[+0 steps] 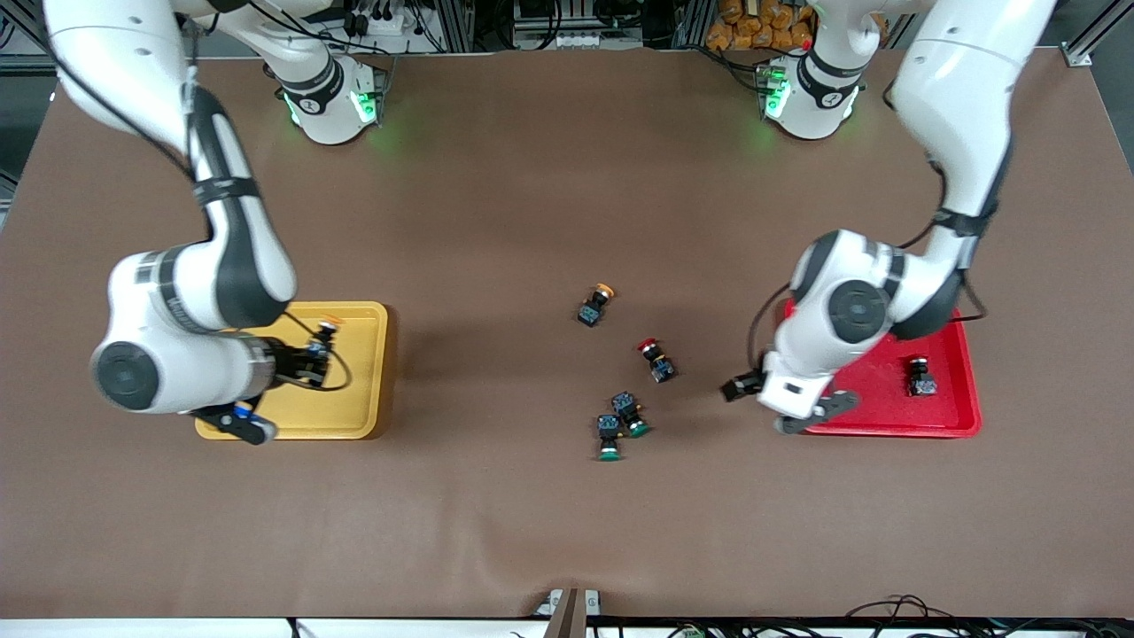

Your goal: Place red and yellow buttons in trays

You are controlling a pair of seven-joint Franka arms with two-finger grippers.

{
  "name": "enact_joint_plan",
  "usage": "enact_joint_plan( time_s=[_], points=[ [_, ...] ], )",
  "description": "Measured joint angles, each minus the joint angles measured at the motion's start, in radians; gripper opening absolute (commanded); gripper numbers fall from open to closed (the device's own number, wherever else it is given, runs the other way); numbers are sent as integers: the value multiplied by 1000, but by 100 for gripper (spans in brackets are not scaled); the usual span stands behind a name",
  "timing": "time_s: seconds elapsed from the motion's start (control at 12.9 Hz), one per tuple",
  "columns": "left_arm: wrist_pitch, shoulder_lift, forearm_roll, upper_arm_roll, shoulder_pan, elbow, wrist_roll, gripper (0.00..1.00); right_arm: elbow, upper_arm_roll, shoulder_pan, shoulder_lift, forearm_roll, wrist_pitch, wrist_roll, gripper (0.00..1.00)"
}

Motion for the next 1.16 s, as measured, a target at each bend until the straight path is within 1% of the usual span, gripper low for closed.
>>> enact_joint_plan(
  time_s=[0.23,0.47,0.7,0.78,0.85,0.93,1.01,1.16],
  points=[
    [3,76,0,0,-75,51,-141,100,-66,-20,-40,-8,-18,58,-163,0],
    [10,129,0,0,-118,84,-188,100,-183,-35,-65,-10,-44,215,-288,0],
    [25,152,0,1,-143,88,-215,100,-295,-48,-96,-13,-46,369,-372,0],
    [33,160,0,2,-151,89,-222,100,-335,-55,-99,-14,-46,430,-381,6],
    [36,167,0,3,-158,89,-226,96,-369,-62,-99,-14,-46,478,-393,13],
    [38,172,0,5,-165,89,-230,88,-395,-68,-100,-14,-46,507,-401,46],
    [39,177,0,6,-168,89,-235,79,-409,-71,-100,-14,-47,520,-406,99],
    [48,182,0,7,-170,90,-241,60,-415,-73,-100,-15,-47,524,-407,100]
  ],
)
